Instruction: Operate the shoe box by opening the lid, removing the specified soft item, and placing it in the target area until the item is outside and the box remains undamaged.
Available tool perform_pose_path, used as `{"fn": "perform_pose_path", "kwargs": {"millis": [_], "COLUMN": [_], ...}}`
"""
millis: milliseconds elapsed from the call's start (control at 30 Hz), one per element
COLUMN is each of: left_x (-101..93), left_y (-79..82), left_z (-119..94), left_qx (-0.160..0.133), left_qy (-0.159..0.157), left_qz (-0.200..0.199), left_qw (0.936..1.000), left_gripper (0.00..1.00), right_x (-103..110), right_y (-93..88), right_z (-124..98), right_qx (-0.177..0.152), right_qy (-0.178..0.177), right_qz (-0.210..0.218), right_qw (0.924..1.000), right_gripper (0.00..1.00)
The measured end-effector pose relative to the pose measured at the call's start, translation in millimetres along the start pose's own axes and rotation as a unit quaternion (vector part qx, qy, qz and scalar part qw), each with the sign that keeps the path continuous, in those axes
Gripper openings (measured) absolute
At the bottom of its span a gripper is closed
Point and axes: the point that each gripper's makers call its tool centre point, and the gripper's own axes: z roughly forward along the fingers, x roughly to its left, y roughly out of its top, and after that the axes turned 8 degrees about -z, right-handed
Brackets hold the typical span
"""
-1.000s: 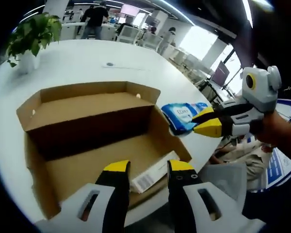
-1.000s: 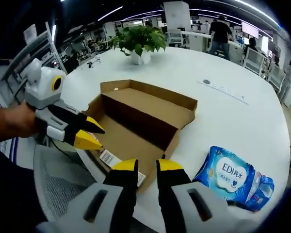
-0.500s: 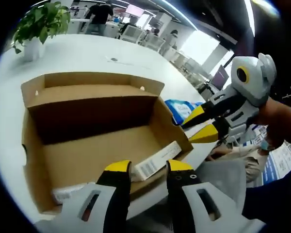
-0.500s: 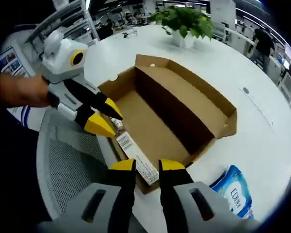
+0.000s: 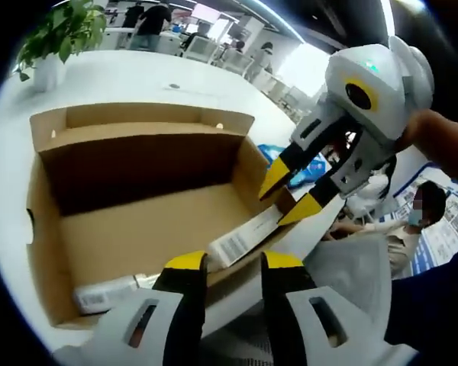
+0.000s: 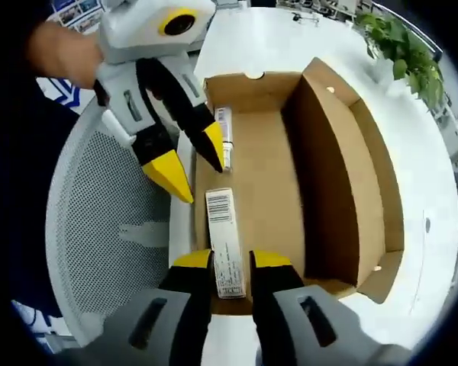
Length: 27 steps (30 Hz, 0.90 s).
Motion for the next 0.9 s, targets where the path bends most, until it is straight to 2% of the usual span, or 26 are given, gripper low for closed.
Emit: {"fn": "perform_pose_path", "kwargs": {"millis": [167,433,667,900], "left_x": [0.3,-0.6,-1.1,-0.6], "left_y": [0.1,-1.1,-0.1,0.0], "left_z": [1,2,5,7], "left_qx": [-0.001,0.001,-0.001,-0.001], "left_qy": [-0.007,-0.011,-0.013,-0.016], "left_qz": [-0.009,-0.009,-0.011,-0.014], "left_qw": [0.9999,0.9999,0.9998,0.9998], "left_gripper": [0.26,0.26,0.26,0.25], "right_x": [3,6,-4,4], "right_y": [-10.7,-8.8,-9.7,-4.3], "right_z": [12,24,21,22], "right_qx": [0.029,0.033,0.032,0.021], "right_qy": [0.016,0.044,0.035,0.053], "right_qz": [-0.017,-0.018,-0.008,-0.012], "right_qw": [0.9993,0.9983,0.9988,0.9983], "right_gripper": [0.17,0.16,0.20,0.18]}}
